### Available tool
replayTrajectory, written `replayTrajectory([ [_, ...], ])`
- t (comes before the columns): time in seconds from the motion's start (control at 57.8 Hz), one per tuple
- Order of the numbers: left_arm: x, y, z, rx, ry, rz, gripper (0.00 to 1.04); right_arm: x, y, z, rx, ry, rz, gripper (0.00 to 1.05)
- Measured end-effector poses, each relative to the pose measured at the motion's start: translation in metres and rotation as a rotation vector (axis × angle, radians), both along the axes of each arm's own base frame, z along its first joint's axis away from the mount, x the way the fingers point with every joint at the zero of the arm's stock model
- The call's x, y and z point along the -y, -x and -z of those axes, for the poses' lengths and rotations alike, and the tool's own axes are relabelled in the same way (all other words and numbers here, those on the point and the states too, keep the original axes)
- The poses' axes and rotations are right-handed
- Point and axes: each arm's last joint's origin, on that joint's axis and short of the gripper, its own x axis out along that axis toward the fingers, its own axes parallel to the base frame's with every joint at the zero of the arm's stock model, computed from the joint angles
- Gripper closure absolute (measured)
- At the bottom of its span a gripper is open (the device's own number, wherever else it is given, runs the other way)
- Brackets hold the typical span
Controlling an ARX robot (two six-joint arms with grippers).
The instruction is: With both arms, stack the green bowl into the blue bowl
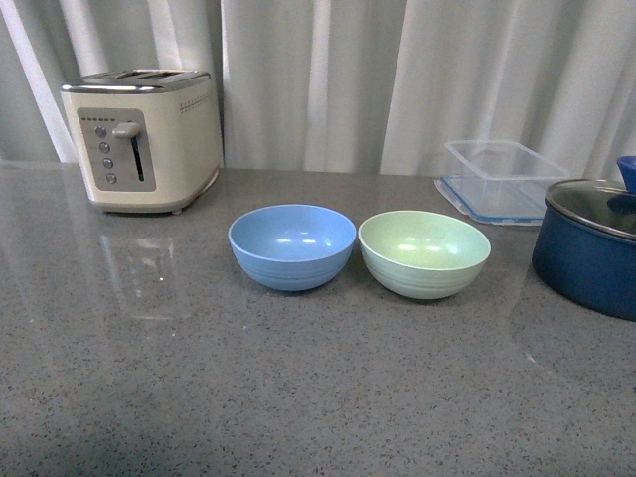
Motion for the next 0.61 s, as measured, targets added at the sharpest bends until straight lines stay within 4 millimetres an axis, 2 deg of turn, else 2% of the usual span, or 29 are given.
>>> replayTrajectory([
  [0.605, 0.000, 0.025, 0.017, 0.026, -0.001, 0.001, 1.01, 0.000, 0.000, 0.000, 0.000, 0.000, 0.000, 0.10],
])
